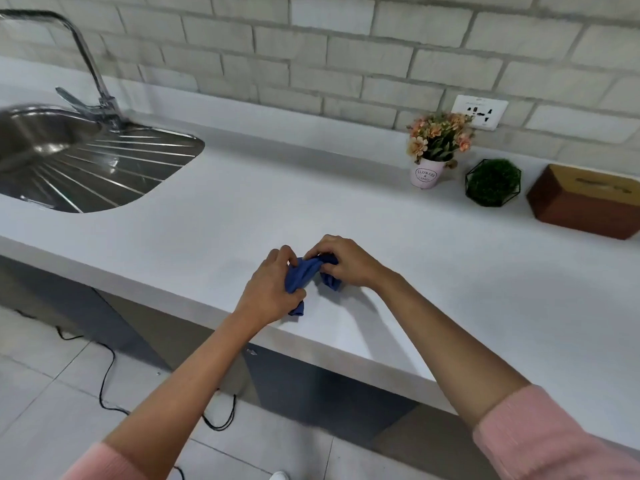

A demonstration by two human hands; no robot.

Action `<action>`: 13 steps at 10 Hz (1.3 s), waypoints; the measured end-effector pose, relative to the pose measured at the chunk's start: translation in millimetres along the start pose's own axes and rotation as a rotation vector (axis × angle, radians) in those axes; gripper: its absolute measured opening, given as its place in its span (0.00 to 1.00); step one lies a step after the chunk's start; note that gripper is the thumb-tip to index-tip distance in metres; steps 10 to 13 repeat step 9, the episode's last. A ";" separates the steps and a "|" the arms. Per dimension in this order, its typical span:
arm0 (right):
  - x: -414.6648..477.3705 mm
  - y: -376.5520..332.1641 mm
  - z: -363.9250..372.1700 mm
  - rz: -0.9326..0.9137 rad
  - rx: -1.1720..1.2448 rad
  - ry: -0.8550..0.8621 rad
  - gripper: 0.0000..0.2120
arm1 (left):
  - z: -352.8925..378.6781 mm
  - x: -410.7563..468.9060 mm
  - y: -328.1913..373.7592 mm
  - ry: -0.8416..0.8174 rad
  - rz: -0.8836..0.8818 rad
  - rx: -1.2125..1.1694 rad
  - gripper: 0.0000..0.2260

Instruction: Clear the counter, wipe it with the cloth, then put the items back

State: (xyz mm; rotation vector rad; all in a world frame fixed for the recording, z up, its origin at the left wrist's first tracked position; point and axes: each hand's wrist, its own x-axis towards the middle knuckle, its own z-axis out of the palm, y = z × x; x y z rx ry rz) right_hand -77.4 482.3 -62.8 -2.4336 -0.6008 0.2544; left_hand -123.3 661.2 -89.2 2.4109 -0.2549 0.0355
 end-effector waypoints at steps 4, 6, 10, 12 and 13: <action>46.3 -5.0 8.2 0.161 0.078 -0.051 0.21 | -23.2 22.1 -40.1 -0.113 -0.014 -0.016 0.16; 48.3 0.5 16.7 0.193 0.037 -0.032 0.14 | -22.2 32.7 -47.8 -0.289 0.002 -0.076 0.18; 38.6 8.9 12.6 0.228 0.021 0.208 0.11 | -25.6 60.2 -22.1 -0.239 0.072 0.110 0.14; 38.6 8.9 12.6 0.228 0.021 0.208 0.11 | -25.6 60.2 -22.1 -0.239 0.072 0.110 0.14; 38.6 8.9 12.6 0.228 0.021 0.208 0.11 | -25.6 60.2 -22.1 -0.239 0.072 0.110 0.14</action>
